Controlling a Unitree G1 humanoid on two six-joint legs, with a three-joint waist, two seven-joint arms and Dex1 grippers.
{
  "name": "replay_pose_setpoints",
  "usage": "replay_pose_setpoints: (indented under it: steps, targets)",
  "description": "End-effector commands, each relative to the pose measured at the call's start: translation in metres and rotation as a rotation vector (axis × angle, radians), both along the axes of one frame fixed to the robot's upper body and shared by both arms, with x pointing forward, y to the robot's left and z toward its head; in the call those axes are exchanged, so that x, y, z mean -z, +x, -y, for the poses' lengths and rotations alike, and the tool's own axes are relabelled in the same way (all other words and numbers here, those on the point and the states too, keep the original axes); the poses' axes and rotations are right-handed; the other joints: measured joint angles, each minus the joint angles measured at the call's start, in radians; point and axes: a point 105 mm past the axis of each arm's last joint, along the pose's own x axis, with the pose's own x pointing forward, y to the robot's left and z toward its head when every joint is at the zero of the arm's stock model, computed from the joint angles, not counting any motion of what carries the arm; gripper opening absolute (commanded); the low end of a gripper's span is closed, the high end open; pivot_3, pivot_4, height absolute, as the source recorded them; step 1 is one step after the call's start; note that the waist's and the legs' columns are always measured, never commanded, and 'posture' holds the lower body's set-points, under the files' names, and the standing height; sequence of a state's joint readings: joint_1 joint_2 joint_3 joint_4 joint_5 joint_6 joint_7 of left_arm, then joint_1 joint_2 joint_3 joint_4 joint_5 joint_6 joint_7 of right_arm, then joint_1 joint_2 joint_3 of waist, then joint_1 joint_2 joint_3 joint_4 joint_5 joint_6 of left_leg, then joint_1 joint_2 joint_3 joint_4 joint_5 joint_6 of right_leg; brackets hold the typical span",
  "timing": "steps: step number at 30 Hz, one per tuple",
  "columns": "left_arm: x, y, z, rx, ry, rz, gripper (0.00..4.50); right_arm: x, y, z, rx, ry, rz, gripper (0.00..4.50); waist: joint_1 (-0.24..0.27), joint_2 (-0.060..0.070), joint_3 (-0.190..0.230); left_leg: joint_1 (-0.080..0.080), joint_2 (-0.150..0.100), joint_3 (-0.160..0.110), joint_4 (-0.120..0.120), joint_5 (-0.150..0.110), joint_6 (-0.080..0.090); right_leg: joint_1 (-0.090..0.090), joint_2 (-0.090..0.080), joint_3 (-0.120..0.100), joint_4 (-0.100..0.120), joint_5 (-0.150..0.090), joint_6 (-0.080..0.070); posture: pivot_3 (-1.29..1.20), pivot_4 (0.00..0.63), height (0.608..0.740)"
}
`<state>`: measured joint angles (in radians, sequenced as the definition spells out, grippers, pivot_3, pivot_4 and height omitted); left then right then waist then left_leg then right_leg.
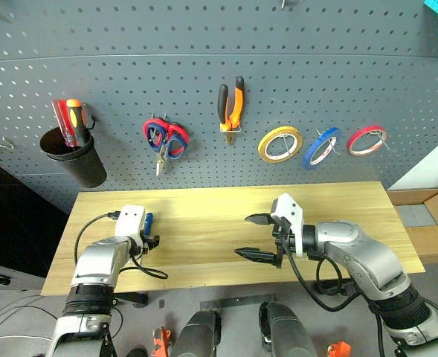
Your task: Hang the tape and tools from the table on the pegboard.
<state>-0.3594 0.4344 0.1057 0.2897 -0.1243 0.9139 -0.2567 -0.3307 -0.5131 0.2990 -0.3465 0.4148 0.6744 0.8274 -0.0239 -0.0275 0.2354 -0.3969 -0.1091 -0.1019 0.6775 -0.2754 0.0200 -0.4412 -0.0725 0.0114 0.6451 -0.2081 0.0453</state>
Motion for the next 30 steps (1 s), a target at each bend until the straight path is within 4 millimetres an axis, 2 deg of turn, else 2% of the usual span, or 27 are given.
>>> replay_pose_setpoints:
  steps: [1, 4, 10, 11, 13, 14, 15, 17, 19, 20, 23, 25, 30]
  targets:
    - [0.003, 0.002, -0.005, -0.027, 0.022, -0.007, 3.52, -0.010, -0.007, -0.001, -0.021, 0.016, 0.025, 4.50, -0.001, 0.000, 0.001, 0.000, 0.000, 0.000, 0.000, 0.000, 0.000, 0.000, 0.000, 0.000, 0.000, 0.000, 0.000, -0.04, 0.290, 0.740]
    - [0.005, 0.001, -0.001, -0.017, 0.012, -0.016, 2.77, -0.010, -0.010, 0.000, -0.020, 0.009, 0.016, 4.50, -0.003, 0.001, 0.002, 0.000, 0.000, 0.000, 0.000, 0.000, 0.000, 0.000, 0.000, 0.000, 0.000, 0.000, 0.000, -0.04, 0.296, 0.740]
    - [-0.002, -0.010, -0.007, -0.031, 0.018, -0.024, 0.54, -0.014, -0.010, 0.000, -0.022, 0.022, 0.017, 4.50, -0.008, 0.001, 0.006, 0.000, 0.000, 0.000, -0.001, 0.000, 0.000, 0.000, 0.000, 0.001, 0.000, 0.000, 0.000, -0.03, 0.298, 0.740]
    - [-0.008, -0.011, -0.009, -0.029, 0.035, -0.001, 0.37, -0.019, -0.009, -0.001, -0.028, 0.046, 0.024, 4.50, -0.008, 0.001, 0.007, 0.000, 0.000, 0.000, -0.001, 0.000, 0.000, 0.000, 0.000, 0.001, 0.000, 0.000, 0.000, -0.03, 0.295, 0.740]
    - [-0.026, -0.007, -0.010, 0.024, 0.086, 0.094, 0.38, -0.035, -0.008, -0.005, -0.056, 0.128, 0.035, 4.50, -0.009, 0.001, 0.010, 0.000, 0.001, 0.000, -0.001, 0.000, 0.000, 0.000, 0.000, 0.001, 0.000, 0.000, 0.000, -0.01, 0.285, 0.740]
    - [-0.043, -0.003, -0.003, 0.081, 0.093, 0.184, 0.38, -0.048, -0.009, -0.008, -0.082, 0.198, 0.040, 4.50, -0.009, 0.000, 0.012, 0.000, 0.001, 0.000, -0.001, 0.000, 0.000, 0.000, 0.000, 0.001, 0.000, 0.000, 0.000, -0.01, 0.279, 0.740]
    - [-0.060, -0.001, 0.005, 0.130, 0.080, 0.275, 0.38, -0.059, -0.010, -0.009, -0.108, 0.259, 0.037, 4.50, -0.005, 0.000, 0.013, 0.000, 0.001, 0.000, -0.001, 0.000, 0.000, -0.001, 0.000, 0.001, 0.000, 0.000, 0.000, 0.00, 0.268, 0.740]
    - [-0.114, -0.010, 0.039, 0.319, 0.010, 0.553, 0.38, -0.080, -0.015, -0.013, -0.180, 0.344, 0.051, 4.50, 0.000, -0.001, 0.013, -0.002, 0.001, -0.001, -0.001, 0.000, -0.001, -0.001, 0.000, -0.001, -0.001, 0.000, 0.000, 0.01, 0.246, 0.740]
    - [-0.146, -0.026, 0.052, 0.390, -0.047, 0.728, 0.38, -0.086, -0.017, -0.017, -0.224, 0.353, 0.064, 4.50, 0.012, -0.001, 0.013, -0.003, 0.001, -0.001, -0.001, 0.001, -0.005, -0.001, -0.001, -0.001, -0.003, 0.000, 0.000, 0.02, 0.226, 0.740]
    - [-0.157, -0.031, 0.050, 0.394, -0.028, 0.821, 0.38, -0.085, -0.017, -0.020, -0.246, 0.334, 0.080, 4.50, 0.020, -0.001, 0.012, -0.003, 0.001, -0.001, -0.001, 0.001, -0.005, 0.000, -0.001, -0.001, -0.004, 0.000, 0.000, 0.03, 0.209, 0.740]
    - [-0.177, -0.039, 0.032, 0.320, 0.074, 0.960, 0.38, -0.095, -0.017, -0.026, -0.307, 0.348, 0.119, 4.50, 0.030, 0.002, 0.006, -0.002, 0.001, -0.001, -0.002, 0.000, -0.005, -0.001, 0.000, -0.002, -0.004, -0.001, -0.001, 0.05, 0.177, 0.740]
    - [-0.197, -0.041, 0.025, 0.270, 0.106, 1.063, 0.38, -0.106, -0.014, -0.029, -0.328, 0.380, 0.157, 4.50, 0.032, 0.004, 0.004, -0.002, 0.001, 0.000, -0.002, 0.000, -0.006, -0.001, 0.000, -0.002, -0.003, -0.001, -0.001, 0.07, 0.160, 0.740]
    - [-0.249, -0.037, 0.011, 0.193, 0.118, 1.255, 0.38, -0.133, 0.008, -0.038, -0.257, 0.448, 0.285, 4.50, 0.050, -0.004, -0.009, -0.001, 0.001, -0.001, 0.000, 0.001, -0.006, 0.000, 0.001, -0.003, -0.001, 0.000, -0.001, 0.09, 0.135, 0.740]
